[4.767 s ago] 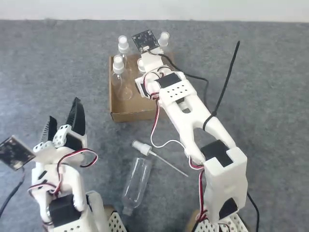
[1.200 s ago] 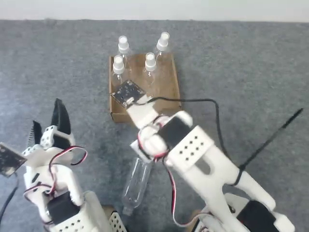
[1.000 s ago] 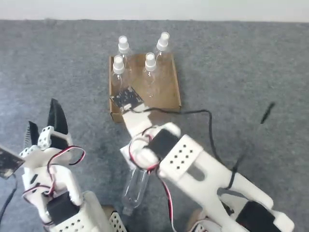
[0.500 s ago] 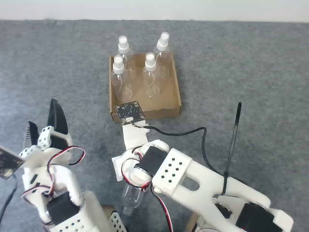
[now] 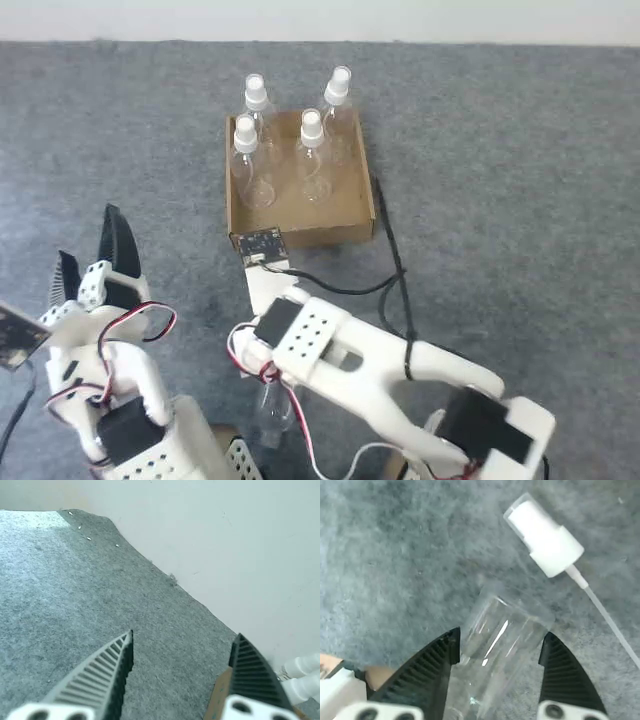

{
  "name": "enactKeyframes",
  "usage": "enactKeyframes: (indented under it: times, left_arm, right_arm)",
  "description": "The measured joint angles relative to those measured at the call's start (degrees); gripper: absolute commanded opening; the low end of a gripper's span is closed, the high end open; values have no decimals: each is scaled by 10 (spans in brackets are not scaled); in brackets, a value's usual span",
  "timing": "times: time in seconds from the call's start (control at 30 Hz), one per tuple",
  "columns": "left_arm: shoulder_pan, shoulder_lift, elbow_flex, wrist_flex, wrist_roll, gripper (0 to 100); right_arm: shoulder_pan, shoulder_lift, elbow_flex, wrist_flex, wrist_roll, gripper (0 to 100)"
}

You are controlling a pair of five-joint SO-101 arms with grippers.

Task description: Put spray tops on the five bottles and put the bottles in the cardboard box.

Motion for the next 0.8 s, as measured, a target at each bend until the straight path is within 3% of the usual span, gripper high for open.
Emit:
enactKeyframes:
  times: [0.23, 0.8]
  left_arm:
    - [0, 0, 0, 0, 0, 298]
    - [0, 0, 4, 0, 0, 298]
  right_arm:
    - [4, 22, -15, 0, -2, 29]
    - [66, -50, -15, 1, -2, 34]
